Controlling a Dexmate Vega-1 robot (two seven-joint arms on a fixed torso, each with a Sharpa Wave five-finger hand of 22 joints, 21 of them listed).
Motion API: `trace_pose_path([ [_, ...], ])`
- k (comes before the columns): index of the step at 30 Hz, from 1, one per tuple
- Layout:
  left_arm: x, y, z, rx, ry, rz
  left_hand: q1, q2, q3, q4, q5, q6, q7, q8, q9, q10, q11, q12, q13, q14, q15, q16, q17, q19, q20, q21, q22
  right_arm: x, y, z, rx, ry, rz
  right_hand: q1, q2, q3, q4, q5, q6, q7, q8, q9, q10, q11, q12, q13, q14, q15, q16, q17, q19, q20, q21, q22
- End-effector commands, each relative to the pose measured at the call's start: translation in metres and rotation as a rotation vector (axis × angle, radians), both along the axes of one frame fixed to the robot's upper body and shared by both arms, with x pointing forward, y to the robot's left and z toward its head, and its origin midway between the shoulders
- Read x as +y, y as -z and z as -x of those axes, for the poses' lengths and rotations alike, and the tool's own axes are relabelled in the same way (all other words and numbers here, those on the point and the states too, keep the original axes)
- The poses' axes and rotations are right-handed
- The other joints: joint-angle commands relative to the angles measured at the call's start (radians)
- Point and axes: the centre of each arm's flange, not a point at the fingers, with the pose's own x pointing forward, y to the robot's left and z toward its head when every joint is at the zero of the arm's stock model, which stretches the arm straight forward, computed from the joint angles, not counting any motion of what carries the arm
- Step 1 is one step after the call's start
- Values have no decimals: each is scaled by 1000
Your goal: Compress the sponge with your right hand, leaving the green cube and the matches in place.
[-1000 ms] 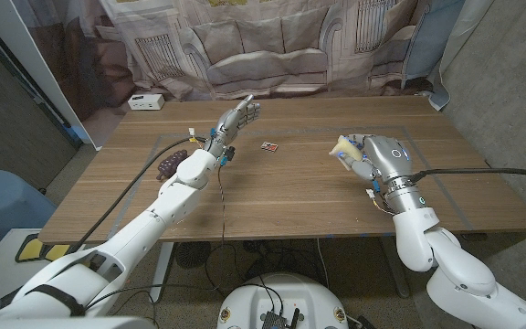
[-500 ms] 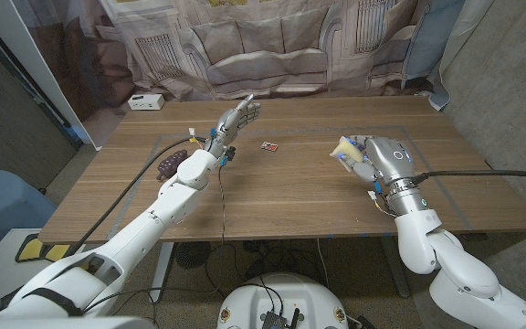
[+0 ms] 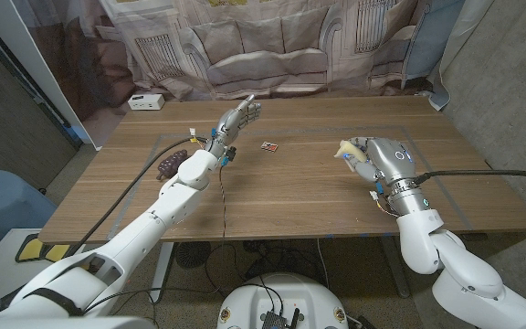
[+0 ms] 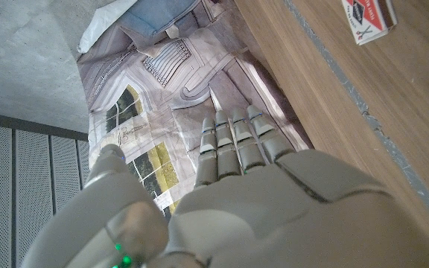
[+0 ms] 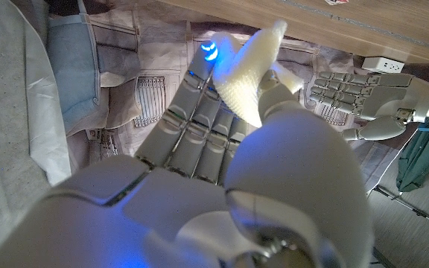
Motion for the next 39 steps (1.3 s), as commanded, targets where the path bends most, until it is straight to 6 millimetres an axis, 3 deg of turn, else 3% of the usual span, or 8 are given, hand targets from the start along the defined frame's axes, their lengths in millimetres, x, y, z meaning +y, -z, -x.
trace_pose_path([
  [1,-1,2,-2,7,3,1,6,11,5,-6,-1,6,-2,0,5,4,2,-3,4,9,0,-3,6,4,5,-2,6,-1,-1,-1,23,-45,-22,48,9,9,-15,6,31,-1,6,2,18,-1,8,4,73,-92,23,6,46,-48,32,4],
  [7,-2,3,-3,10,6,-1,6,11,5,-6,-1,7,-2,1,5,6,3,-2,4,12,-2,-2,6,4,5,-2,6,-2,-1,-1,10,-66,-34,102,8,20,-23,6,66,-4,14,6,52,6,20,6,124,-93,29,5,66,-57,59,7],
  [12,-3,3,-3,7,9,-1,6,12,6,-7,-1,8,-2,1,5,5,3,-3,4,12,-3,-2,6,5,5,-2,6,-2,-1,0,6,-70,-43,153,23,36,-17,7,135,-6,31,10,85,5,30,9,164,-92,34,17,76,-63,91,11],
  [16,-3,3,-2,6,8,0,6,12,6,-7,-1,8,-2,1,5,6,2,-2,4,12,-2,-2,6,5,4,-2,6,-3,-1,0,7,-75,-55,182,22,43,-21,5,168,0,36,10,92,20,35,16,183,-92,39,28,81,-65,109,13],
  [21,-2,4,-1,10,5,0,6,13,6,-8,-1,9,-2,1,5,7,3,-2,4,12,-2,-2,6,5,4,-2,6,-3,0,0,17,-80,-70,197,19,42,-17,2,197,16,39,8,117,37,45,19,200,-91,34,22,92,-60,126,12],
  [33,-2,7,-2,19,7,-1,7,13,7,-9,-2,9,-2,1,5,7,4,-3,4,12,-3,-3,6,5,3,-2,6,-4,0,-1,27,-82,-78,215,15,39,-11,-4,212,27,30,4,130,40,58,37,232,-89,33,21,103,-61,152,10],
  [37,-3,7,-3,21,8,0,7,14,7,-9,-2,9,-1,1,5,7,3,-2,4,11,-3,-3,6,5,3,-2,6,-4,0,-1,31,-60,-66,207,14,37,-3,1,200,15,18,3,111,34,49,40,208,-85,13,15,66,-51,150,8],
  [39,-3,7,-4,21,9,0,7,14,7,-10,-2,8,-2,0,5,7,4,-2,4,12,-2,-3,6,5,4,-2,6,-3,0,-1,34,-48,-60,187,7,29,7,7,196,6,9,4,81,7,42,52,163,-81,-10,21,19,-44,147,6],
])
